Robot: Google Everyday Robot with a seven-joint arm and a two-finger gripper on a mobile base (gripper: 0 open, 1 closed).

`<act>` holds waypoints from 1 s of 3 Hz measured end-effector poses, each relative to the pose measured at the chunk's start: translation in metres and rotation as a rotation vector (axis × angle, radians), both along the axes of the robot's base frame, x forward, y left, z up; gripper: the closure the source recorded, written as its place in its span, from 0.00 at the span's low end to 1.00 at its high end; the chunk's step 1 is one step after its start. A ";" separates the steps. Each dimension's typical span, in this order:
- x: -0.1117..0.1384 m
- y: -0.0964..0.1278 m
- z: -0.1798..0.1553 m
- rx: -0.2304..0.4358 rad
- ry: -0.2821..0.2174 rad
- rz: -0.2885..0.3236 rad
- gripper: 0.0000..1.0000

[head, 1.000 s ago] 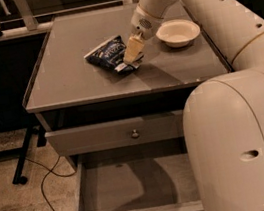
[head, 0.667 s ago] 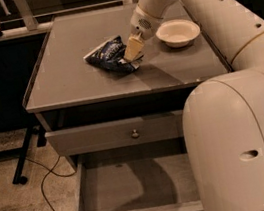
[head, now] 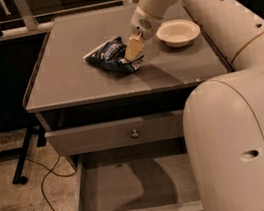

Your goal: Place blue chip bag into middle drawer

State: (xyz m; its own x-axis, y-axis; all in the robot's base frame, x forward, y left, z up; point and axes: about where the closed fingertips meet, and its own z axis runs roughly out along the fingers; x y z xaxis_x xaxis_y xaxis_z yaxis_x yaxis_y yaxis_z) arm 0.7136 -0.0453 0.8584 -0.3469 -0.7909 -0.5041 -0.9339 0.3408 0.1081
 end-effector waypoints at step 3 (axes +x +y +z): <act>-0.043 -0.015 0.032 0.049 -0.064 0.178 1.00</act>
Offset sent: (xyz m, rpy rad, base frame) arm -0.0571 -0.0241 0.0397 0.0079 -0.0330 0.2575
